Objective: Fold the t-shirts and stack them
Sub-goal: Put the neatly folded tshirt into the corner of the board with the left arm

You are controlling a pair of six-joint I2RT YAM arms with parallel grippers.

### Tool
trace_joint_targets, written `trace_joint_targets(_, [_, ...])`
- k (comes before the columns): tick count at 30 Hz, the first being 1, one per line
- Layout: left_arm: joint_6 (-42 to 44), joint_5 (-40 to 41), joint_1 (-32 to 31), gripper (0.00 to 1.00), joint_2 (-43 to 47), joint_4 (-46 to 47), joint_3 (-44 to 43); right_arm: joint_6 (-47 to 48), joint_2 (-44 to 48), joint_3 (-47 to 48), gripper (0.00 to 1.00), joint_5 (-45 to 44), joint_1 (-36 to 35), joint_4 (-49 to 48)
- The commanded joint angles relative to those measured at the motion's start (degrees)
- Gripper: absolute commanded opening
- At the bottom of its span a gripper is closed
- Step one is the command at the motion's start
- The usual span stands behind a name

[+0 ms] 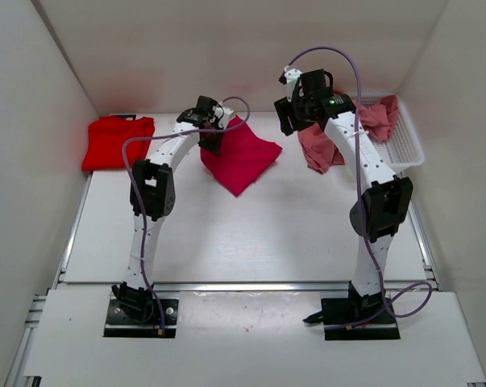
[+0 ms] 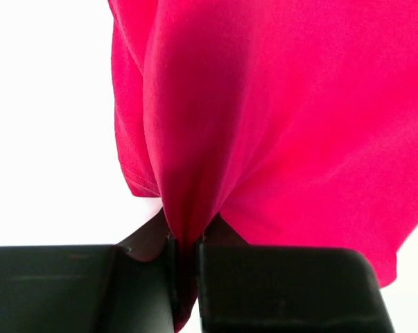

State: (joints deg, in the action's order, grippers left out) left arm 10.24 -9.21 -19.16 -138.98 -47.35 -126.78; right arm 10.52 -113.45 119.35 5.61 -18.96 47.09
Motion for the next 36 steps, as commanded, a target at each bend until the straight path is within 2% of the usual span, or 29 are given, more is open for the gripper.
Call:
trace_joint_targets(1, [6.63,13.58,2.45,0.00,6.43,1.56,-1.98,0.73,1.83,2.29,0.55,0.10,-0.64,-1.39])
trace_joint_targets(9, [15.24,29.32,9.92,0.00,10.30,7.79,-1.81,1.08,2.00,2.82,0.55,0.20,-1.78,-1.30])
trace_joint_targets(14, [18.15,33.46,13.09,0.00,17.32,15.25,3.02,1.60,2.18,2.46,0.55,0.72,-2.57,-1.48])
trace_joint_targets(21, [17.01,31.02,21.33,0.00,20.50,15.71,8.29,1.78,2.53,2.12,0.54,1.34,-3.89,-1.21])
trace_joint_targets(26, [16.57,27.86,26.10,0.00,18.40,14.40,11.11,1.96,2.44,2.47,0.55,1.60,-3.89,-1.30])
trace_joint_targets(30, [14.64,23.63,30.57,0.00,16.46,12.99,9.37,2.39,2.97,2.29,0.55,1.95,-4.77,-0.77])
trace_joint_targets(35, [14.89,28.97,30.85,0.00,12.52,15.01,6.55,3.09,3.76,1.76,0.55,0.72,-6.61,-1.04])
trace_joint_targets(36, [14.46,30.47,31.02,0.03,9.89,13.79,4.20,3.10,3.59,1.59,0.55,0.98,-7.05,-1.12])
